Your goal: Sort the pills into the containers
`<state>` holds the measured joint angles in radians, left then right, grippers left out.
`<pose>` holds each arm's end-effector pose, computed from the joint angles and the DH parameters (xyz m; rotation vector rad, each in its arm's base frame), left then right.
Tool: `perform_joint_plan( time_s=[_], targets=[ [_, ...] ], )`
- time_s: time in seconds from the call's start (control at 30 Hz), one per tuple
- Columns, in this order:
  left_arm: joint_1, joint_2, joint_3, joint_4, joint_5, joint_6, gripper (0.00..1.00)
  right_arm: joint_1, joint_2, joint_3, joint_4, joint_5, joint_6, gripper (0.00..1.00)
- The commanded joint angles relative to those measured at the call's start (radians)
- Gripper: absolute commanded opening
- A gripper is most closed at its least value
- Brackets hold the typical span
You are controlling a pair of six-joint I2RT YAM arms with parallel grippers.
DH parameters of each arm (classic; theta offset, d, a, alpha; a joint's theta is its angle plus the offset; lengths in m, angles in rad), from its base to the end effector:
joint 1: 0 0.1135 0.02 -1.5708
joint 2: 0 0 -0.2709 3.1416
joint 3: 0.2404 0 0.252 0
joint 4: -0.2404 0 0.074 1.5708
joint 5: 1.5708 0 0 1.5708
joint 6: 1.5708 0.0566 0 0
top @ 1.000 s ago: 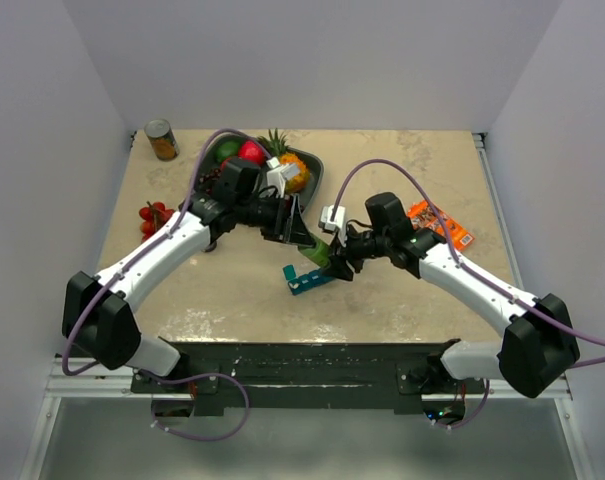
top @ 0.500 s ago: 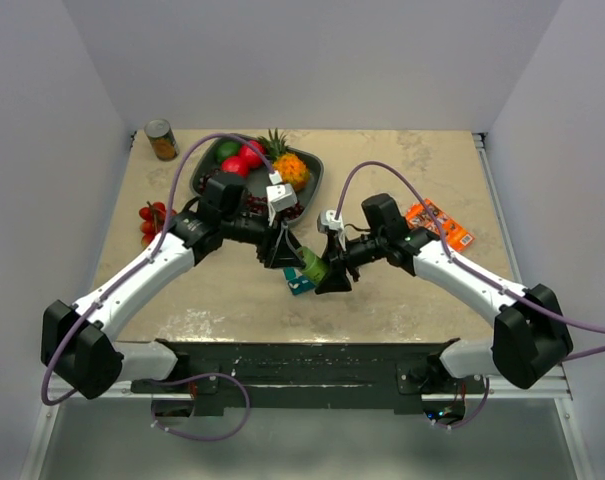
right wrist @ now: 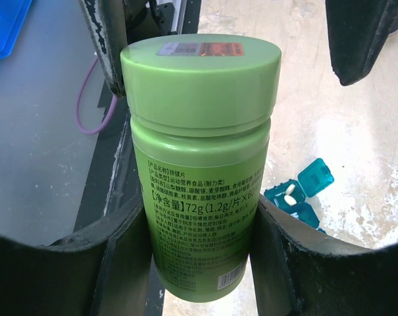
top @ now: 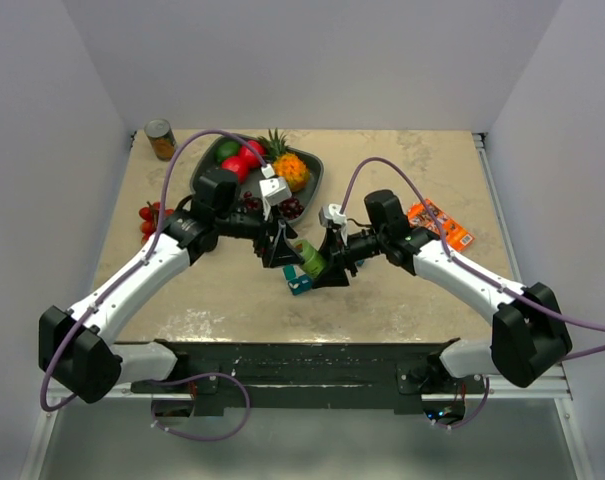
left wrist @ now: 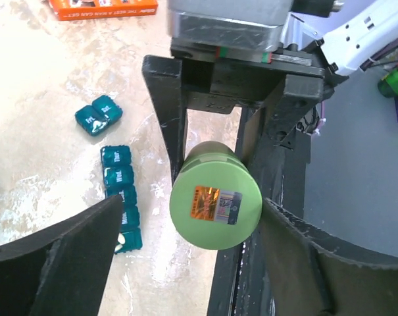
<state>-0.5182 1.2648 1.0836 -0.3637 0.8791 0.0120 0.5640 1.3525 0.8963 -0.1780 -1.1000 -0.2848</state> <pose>0.2252 -0.1786 0.3297 1.0638 1.8407 -1.2255 0.2162 0.1965 0.2650 -1.3910 1.5697 1.3573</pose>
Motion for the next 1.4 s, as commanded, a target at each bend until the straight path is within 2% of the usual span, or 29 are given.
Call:
perform_joint_plan(
  time_s=[0.0, 0.37, 0.53, 0.6, 0.67, 0.7, 0.83, 0.9, 1.03, 1.13, 1.37],
  targets=[
    [0.032, -0.018, -0.007, -0.010, -0.101, -0.001, 0.88, 0.002, -0.050, 0.050, 0.097, -0.124, 0.001, 0.00],
    [0.073, -0.100, -0.100, -0.061, -0.203, -0.006, 0.92, -0.006, -0.053, 0.053, 0.083, -0.110, -0.017, 0.00],
    [0.098, -0.175, -0.119, -0.057, -0.155, -0.013, 0.92, -0.007, -0.052, 0.058, 0.064, -0.092, -0.036, 0.00],
    [0.098, -0.211, -0.114, -0.014, -0.131, -0.087, 0.92, -0.007, -0.053, 0.062, 0.045, -0.072, -0.057, 0.00],
    [0.098, -0.251, -0.096, 0.028, -0.115, -0.142, 0.98, -0.006, -0.055, 0.066, 0.029, -0.055, -0.077, 0.00],
    [0.098, -0.258, -0.088, 0.038, -0.126, -0.234, 0.99, -0.007, -0.053, 0.067, 0.026, -0.038, -0.079, 0.00],
    [0.096, -0.199, -0.004, 0.029, -0.125, -0.403, 0.99, -0.007, -0.050, 0.070, 0.009, -0.008, -0.100, 0.00],
    [0.074, -0.186, -0.002, 0.080, -0.133, -0.486, 0.99, -0.006, -0.046, 0.070, 0.009, -0.003, -0.102, 0.00],
    [-0.020, -0.162, 0.047, 0.075, -0.293, -0.494, 0.99, -0.006, -0.043, 0.070, 0.008, 0.012, -0.105, 0.00],
    [-0.086, -0.119, 0.101, -0.003, -0.394, -0.460, 0.99, -0.006, -0.038, 0.070, 0.006, 0.014, -0.106, 0.00],
    [-0.137, -0.052, 0.131, -0.040, -0.442, -0.400, 0.99, -0.006, -0.035, 0.072, 0.005, 0.019, -0.106, 0.00]
  ],
)
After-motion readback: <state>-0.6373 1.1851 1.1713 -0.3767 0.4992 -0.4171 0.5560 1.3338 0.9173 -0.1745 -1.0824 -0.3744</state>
